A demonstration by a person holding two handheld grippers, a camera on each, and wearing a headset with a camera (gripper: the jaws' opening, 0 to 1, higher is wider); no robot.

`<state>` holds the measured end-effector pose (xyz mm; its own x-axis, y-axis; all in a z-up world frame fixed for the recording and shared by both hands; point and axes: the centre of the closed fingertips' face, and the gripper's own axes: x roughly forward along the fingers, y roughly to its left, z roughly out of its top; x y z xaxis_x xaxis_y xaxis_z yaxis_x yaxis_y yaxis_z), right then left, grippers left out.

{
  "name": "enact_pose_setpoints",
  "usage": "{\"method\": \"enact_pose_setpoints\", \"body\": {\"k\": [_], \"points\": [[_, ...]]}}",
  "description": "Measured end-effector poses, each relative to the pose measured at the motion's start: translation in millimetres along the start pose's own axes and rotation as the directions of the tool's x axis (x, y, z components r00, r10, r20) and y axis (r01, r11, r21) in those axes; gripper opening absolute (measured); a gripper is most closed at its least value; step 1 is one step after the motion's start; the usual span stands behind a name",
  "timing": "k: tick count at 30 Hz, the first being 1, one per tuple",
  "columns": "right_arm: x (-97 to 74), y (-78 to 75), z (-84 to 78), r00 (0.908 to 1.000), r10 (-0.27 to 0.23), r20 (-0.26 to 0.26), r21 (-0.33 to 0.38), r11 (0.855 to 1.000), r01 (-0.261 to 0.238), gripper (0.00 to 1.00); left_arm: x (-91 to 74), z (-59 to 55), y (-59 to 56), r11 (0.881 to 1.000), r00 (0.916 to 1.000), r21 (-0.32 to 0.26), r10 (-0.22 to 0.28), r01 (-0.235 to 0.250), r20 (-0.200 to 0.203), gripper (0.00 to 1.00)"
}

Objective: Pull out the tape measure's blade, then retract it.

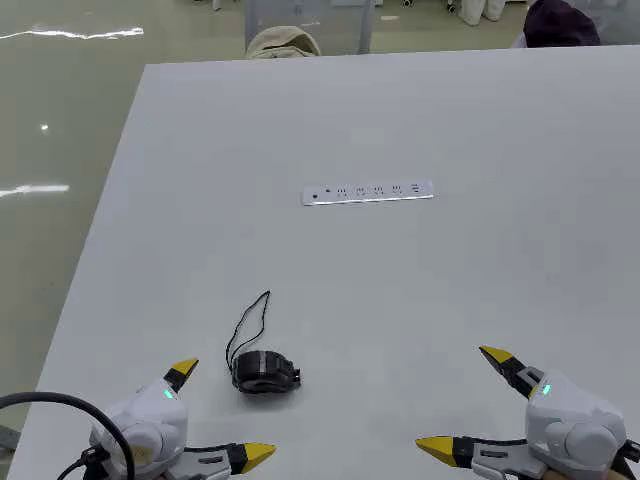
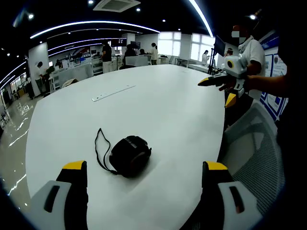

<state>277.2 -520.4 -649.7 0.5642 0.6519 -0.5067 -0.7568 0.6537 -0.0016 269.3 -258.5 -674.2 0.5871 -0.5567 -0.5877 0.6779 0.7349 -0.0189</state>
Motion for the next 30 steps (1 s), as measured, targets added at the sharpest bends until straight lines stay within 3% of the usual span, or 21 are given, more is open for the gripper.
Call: {"method": "enact_pose_setpoints", "body": {"k": [30], "points": [[-1.2,-2.2,-2.0,1.0000,0.003,-0.003,-0.007,1.000,-0.003,0.97,1.6,-1.9,-3.3,0.999,0.9996,0.029,-0.018,0.019,-0.020,0.99]]}}
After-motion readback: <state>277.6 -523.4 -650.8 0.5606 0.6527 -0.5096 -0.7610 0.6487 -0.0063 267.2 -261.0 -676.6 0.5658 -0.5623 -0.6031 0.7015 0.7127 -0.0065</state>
